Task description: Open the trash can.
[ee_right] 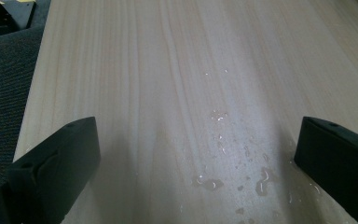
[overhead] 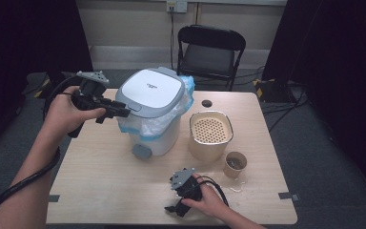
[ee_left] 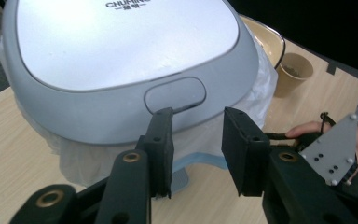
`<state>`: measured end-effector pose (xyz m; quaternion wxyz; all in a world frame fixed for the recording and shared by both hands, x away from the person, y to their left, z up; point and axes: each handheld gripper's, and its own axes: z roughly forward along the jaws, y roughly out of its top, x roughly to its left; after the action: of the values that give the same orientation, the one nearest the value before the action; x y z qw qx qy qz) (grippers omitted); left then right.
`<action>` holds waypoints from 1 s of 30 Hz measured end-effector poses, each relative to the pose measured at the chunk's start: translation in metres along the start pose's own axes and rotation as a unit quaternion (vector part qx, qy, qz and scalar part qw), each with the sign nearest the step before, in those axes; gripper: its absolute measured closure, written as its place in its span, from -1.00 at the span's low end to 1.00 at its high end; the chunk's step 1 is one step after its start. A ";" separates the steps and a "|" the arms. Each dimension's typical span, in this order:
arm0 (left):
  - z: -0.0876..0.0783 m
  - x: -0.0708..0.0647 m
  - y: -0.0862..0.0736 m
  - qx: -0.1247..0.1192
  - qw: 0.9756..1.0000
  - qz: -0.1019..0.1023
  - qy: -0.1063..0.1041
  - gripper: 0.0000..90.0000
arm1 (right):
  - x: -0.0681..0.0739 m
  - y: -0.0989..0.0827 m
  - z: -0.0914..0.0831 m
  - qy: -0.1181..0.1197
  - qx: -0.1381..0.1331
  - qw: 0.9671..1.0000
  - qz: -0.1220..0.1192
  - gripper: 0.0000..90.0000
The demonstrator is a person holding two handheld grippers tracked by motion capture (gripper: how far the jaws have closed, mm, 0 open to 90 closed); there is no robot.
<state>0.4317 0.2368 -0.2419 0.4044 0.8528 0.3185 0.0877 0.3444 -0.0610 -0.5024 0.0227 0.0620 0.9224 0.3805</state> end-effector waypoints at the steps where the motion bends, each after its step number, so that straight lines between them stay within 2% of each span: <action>1: 0.000 0.001 0.001 0.001 1.000 -0.002 0.004 0.45 | 0.000 0.000 0.000 0.000 0.000 1.000 0.000 -1.00; 3: 0.000 0.002 0.003 -0.001 1.000 -0.010 0.006 0.52 | 0.000 0.000 0.000 0.000 0.000 1.000 0.000 -1.00; 4: 0.001 0.003 0.005 -0.001 1.000 -0.021 0.015 0.55 | 0.000 0.000 0.000 0.000 0.000 1.000 0.000 -1.00; 9: 0.003 0.004 0.008 0.005 0.999 -0.023 0.028 0.64 | 0.000 0.000 0.000 0.000 0.000 1.000 0.000 -1.00; 11: 0.006 0.005 0.010 0.004 0.999 -0.034 0.030 0.67 | 0.000 0.000 0.000 0.000 0.000 1.000 0.000 -1.00; 16: 0.011 0.004 0.013 0.007 0.999 -0.032 0.033 0.72 | 0.000 0.000 0.000 0.000 0.000 1.000 0.000 -1.00; 17: 0.013 0.003 0.016 0.008 0.999 -0.025 0.032 0.74 | 0.000 0.000 0.000 0.000 0.000 1.000 0.000 -1.00; 20: 0.017 0.002 0.018 0.012 0.999 -0.021 0.036 0.75 | 0.000 0.000 0.000 0.000 0.000 1.000 -0.001 -1.00; 27: 0.025 0.001 0.022 0.010 0.999 -0.022 0.037 0.78 | 0.000 0.000 0.000 0.000 0.000 1.000 -0.001 -1.00; 30: 0.027 0.002 0.022 0.004 0.999 -0.027 0.036 0.86 | 0.000 0.000 0.000 0.000 0.000 1.000 -0.001 -1.00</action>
<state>0.4543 0.2109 -0.2435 0.3914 0.8420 0.3558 0.1063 0.3445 -0.0611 -0.5024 0.0229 0.0615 0.9225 0.3803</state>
